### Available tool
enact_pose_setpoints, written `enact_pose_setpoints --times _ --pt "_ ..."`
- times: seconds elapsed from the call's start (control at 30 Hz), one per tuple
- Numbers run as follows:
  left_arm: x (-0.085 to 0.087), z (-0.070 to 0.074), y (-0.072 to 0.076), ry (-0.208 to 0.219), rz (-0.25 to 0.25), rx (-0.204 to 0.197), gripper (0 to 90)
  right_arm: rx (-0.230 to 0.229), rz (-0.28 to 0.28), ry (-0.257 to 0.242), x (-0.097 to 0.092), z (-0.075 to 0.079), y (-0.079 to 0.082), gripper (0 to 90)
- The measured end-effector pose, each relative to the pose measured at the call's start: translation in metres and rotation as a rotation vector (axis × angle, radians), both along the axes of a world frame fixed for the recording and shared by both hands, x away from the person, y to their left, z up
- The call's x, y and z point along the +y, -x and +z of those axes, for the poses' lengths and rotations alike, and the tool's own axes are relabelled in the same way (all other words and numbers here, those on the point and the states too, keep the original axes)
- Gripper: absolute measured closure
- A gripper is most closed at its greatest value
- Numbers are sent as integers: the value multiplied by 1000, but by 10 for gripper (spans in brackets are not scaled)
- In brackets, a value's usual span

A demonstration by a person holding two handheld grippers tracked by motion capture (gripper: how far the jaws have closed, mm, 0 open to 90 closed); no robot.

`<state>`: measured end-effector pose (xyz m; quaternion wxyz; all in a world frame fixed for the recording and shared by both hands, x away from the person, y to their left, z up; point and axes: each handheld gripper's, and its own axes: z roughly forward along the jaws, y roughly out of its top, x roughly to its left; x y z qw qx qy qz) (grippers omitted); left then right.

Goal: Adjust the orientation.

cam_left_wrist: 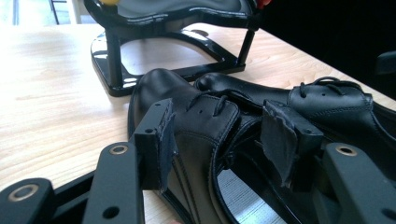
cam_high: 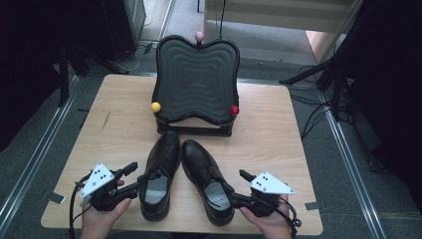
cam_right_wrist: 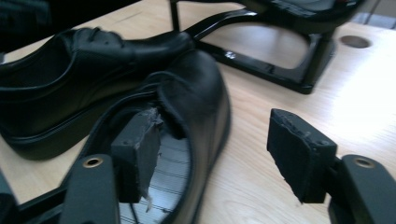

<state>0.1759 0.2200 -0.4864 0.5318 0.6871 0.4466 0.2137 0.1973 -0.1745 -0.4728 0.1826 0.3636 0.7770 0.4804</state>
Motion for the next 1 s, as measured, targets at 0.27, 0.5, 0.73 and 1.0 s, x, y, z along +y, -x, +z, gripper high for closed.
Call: enact_pose_setpoints --times 0.27,0.5,0.73,1.0 --pt "16 -1 0 22 22 7 456 50 58 87 20 -7 -8 467" --pt "22 -5 -1 30 17 21 464 113 37 153 33 -12 -18 610" --pt "19 -8 -2 31 -25 31 499 54 -40 138 41 -11 -12 806" --pt "6 -10 -4 -1 -69 36 521 46 -156 78 48 -9 -5 863"
